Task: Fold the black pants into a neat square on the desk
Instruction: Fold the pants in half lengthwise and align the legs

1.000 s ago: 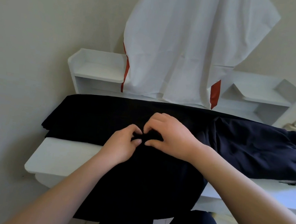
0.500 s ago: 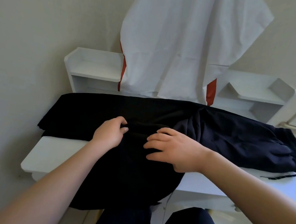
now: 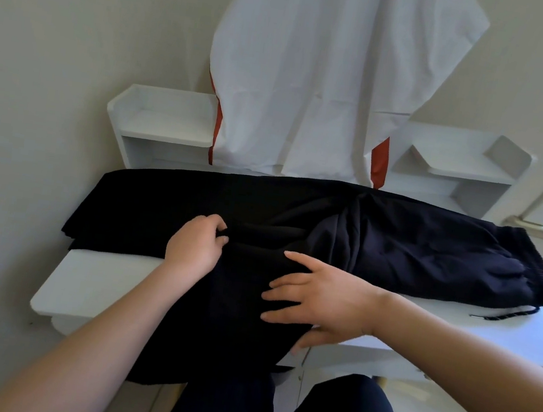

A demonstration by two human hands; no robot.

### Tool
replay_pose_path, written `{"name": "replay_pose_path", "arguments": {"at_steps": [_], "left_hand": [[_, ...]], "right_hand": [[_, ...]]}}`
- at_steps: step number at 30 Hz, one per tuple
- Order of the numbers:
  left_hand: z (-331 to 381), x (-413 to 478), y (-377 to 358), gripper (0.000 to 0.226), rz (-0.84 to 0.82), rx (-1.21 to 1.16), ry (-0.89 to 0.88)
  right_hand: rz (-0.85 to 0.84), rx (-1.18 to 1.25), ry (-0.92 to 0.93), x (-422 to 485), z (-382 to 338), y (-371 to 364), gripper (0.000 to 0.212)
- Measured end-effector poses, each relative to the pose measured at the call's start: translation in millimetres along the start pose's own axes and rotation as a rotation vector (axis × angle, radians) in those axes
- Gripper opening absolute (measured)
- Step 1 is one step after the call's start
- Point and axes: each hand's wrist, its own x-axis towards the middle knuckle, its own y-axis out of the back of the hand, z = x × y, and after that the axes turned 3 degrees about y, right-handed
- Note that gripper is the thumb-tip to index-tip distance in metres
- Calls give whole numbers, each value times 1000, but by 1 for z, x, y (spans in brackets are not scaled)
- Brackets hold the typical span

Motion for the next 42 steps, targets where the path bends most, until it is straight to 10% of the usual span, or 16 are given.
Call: {"name": "replay_pose_path", "arguments": {"at_steps": [10,14,26,32,38,42], "left_hand": [[22,-33,36,10,174,-259,-175],[34,-58,57,42,84,-422,-142],[40,-87,46,92,537,123,-75],[43,-78,23,85,182,205,98],[11,-57,38,14,127,-35,21],[-18,-28,81,15,190,12,96]], "right_hand": [[414,354,-428,46,1,30,26],[552,484,-690,67,17,46,28],[906,724,-1168,111,64,64,54],[965,1118,-1209,117,68,64,48],[719,1359,-1011,102,71,66,48],[259,1103,-768,88,81,76,49]]}}
